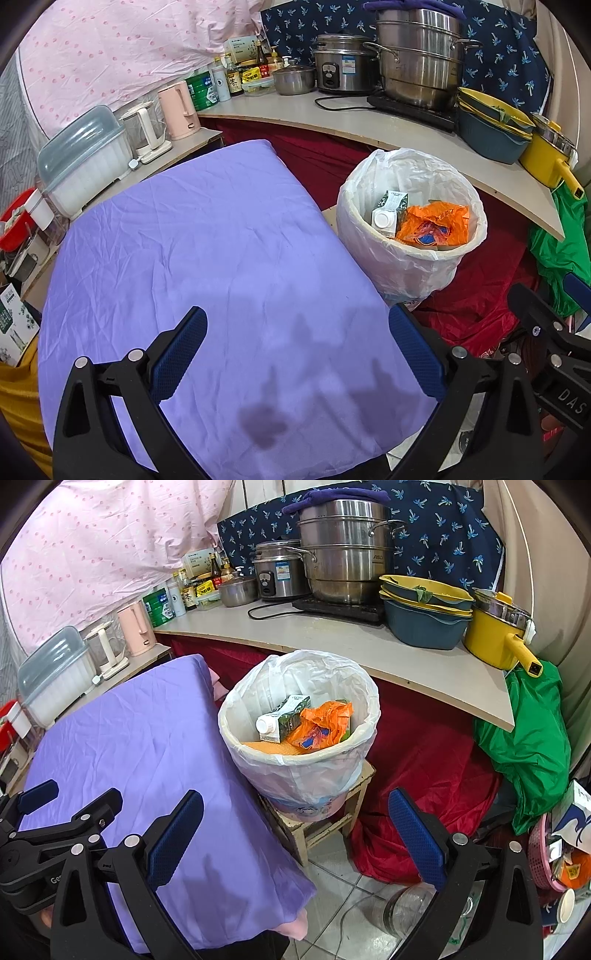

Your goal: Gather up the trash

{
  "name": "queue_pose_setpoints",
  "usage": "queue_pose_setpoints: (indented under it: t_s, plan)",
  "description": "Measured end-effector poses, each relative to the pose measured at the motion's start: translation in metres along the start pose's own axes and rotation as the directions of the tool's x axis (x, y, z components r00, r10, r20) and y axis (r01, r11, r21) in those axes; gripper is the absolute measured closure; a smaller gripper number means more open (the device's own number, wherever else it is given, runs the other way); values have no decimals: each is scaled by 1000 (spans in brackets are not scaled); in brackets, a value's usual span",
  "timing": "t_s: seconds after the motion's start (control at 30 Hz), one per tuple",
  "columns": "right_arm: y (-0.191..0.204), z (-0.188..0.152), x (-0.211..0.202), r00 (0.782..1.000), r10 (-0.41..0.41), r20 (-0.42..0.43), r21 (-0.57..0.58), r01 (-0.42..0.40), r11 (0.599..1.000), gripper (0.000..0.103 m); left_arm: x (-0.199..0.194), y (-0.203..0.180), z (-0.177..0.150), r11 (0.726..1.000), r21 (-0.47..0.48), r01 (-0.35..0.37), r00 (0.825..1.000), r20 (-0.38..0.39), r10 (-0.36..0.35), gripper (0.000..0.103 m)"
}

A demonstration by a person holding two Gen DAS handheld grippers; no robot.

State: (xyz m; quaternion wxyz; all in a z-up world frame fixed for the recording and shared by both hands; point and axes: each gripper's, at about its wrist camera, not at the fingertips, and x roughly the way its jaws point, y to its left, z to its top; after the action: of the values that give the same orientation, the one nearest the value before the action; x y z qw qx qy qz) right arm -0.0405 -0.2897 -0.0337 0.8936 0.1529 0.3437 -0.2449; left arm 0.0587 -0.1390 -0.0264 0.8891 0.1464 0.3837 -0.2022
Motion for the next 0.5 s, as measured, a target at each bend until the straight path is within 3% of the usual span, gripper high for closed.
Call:
queue_pose_setpoints:
  t_s: [0.5]
  plan:
    - [-2, -4, 2, 1000, -3, -3, 3, 3, 1000, 7, 2, -1, -4, 1000, 1, -1, 1000, 0, 1, 9]
